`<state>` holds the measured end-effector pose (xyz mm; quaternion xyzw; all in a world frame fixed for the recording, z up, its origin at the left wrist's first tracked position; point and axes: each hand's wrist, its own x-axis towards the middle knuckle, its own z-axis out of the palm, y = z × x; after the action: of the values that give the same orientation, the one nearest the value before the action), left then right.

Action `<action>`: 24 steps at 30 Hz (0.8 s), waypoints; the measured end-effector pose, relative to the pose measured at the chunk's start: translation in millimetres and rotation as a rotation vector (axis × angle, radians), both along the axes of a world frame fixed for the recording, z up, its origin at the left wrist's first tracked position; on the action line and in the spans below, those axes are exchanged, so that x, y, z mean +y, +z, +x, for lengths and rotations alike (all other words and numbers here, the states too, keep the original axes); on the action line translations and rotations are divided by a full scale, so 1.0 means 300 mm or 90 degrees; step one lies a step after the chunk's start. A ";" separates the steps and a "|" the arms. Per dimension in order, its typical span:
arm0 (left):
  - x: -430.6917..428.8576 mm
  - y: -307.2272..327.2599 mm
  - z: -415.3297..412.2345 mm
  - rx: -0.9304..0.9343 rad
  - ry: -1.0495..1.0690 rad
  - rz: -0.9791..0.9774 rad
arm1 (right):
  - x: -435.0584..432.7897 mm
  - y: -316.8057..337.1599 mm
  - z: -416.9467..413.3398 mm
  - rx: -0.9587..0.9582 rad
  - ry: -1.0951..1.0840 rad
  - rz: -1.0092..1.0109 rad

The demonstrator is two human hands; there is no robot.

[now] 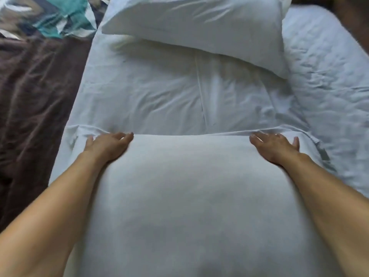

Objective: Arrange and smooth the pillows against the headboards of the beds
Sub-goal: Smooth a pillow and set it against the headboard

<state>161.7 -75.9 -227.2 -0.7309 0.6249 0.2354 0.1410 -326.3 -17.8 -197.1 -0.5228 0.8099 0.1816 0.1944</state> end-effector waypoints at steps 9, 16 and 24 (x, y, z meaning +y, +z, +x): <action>0.017 0.011 0.024 0.030 -0.001 -0.006 | 0.038 0.016 -0.045 -0.023 -0.067 -0.028; 0.201 0.173 0.018 -0.035 -0.065 -0.076 | 0.237 0.153 0.010 -0.008 -0.078 -0.085; 0.510 0.450 0.037 -0.051 -0.119 -0.224 | 0.561 0.393 0.075 0.017 -0.066 -0.180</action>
<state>172.7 77.1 -92.2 -0.6918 0.7154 0.0790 0.0571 -303.7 150.5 -79.1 -0.5002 0.8557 0.0619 0.1172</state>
